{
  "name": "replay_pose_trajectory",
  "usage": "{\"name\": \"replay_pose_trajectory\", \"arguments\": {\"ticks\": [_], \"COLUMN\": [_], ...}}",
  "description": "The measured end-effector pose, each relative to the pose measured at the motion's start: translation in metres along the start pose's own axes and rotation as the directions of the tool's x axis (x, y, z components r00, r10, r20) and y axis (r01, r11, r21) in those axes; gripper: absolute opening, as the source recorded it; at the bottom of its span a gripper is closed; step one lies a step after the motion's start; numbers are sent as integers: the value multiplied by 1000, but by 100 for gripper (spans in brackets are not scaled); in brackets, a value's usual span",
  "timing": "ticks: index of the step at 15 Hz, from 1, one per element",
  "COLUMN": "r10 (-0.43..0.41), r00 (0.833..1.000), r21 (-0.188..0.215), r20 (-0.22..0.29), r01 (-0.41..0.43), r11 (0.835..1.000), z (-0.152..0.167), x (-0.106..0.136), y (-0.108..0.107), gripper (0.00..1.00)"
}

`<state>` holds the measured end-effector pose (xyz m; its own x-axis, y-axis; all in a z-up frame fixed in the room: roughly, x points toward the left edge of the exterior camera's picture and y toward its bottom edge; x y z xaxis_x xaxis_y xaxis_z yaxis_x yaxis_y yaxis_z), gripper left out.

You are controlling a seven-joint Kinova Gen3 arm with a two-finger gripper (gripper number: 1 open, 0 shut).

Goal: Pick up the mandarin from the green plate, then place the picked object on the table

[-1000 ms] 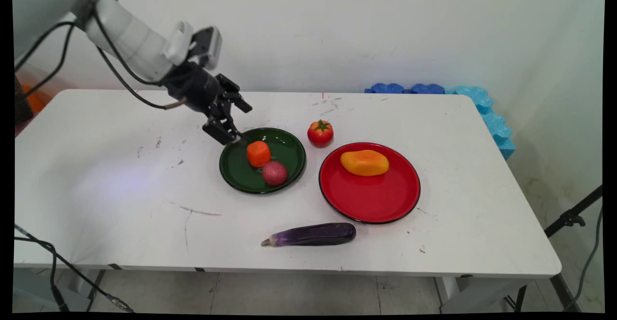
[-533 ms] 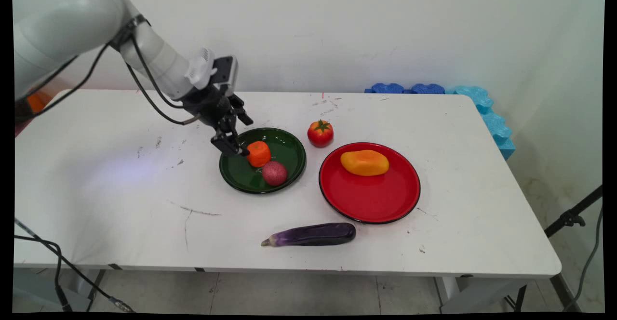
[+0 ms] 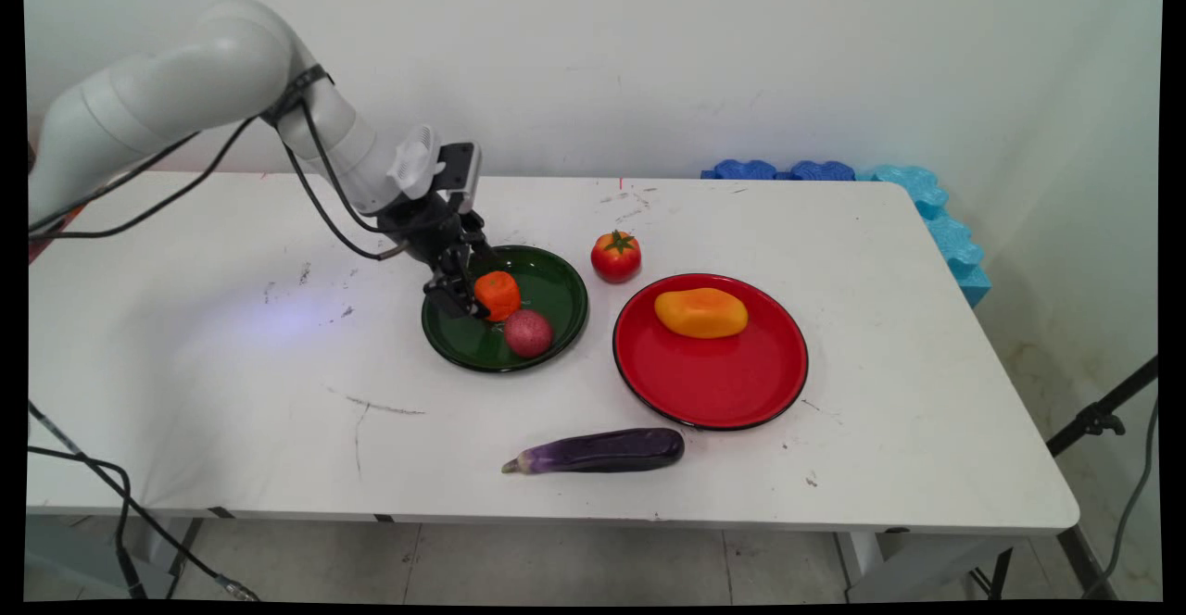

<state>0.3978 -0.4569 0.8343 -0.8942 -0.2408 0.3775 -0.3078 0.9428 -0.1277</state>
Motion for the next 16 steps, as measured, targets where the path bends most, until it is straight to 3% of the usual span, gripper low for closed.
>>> {"name": "replay_pose_trajectory", "arguments": {"ticks": [6,7,16], "r10": [11,11,-25], "r00": [1000,1000,999], "r21": [-9,-10,11], "r20": [-2,-3,-23], "r01": [-11,-11,25], "r11": [1000,1000,1000], "z": [18,20,21], "x": [1,1,2], "y": [-6,-6,-11], "gripper": [100,0,0]}}
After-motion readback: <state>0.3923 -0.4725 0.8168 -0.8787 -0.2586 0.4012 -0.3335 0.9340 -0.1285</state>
